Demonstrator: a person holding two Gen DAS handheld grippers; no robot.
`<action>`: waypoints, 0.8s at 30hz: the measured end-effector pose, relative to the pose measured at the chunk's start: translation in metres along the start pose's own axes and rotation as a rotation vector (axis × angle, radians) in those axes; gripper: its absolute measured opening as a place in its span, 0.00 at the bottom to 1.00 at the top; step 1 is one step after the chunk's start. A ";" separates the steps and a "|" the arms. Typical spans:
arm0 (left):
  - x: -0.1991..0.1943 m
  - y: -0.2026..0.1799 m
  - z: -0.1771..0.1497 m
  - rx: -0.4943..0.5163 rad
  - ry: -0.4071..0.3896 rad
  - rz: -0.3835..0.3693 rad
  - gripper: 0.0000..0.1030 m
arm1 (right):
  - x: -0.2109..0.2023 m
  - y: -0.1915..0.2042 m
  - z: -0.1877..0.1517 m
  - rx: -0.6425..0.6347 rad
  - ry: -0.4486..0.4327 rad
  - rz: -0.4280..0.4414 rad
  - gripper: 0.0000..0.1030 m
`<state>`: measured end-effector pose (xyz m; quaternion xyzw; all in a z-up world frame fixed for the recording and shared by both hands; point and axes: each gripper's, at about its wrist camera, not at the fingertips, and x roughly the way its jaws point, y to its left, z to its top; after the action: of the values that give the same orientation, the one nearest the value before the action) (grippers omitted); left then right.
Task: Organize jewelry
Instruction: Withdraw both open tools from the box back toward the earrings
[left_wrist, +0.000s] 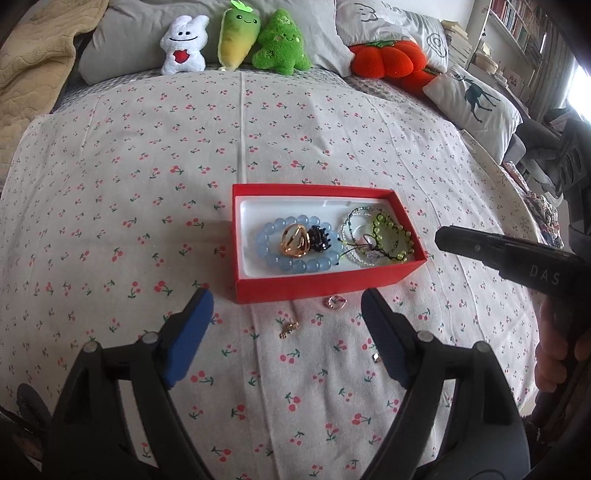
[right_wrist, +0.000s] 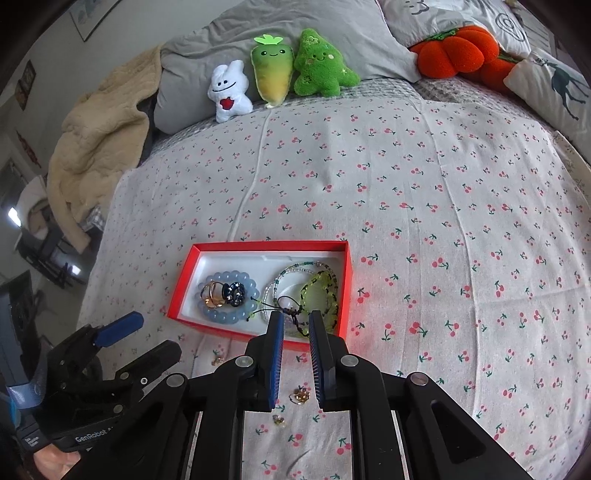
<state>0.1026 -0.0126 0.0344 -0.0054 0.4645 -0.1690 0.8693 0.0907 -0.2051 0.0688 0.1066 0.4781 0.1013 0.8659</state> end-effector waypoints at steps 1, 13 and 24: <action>0.000 0.001 -0.003 -0.003 0.011 0.007 0.81 | -0.001 0.001 -0.003 -0.008 0.005 -0.002 0.14; 0.005 0.020 -0.036 -0.051 0.100 0.066 0.90 | 0.001 0.004 -0.033 -0.048 0.069 -0.033 0.52; 0.013 0.031 -0.056 -0.031 0.131 0.084 0.91 | 0.004 -0.004 -0.052 -0.083 0.081 -0.075 0.80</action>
<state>0.0730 0.0208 -0.0131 0.0119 0.5228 -0.1251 0.8431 0.0487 -0.2029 0.0375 0.0482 0.5118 0.0926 0.8528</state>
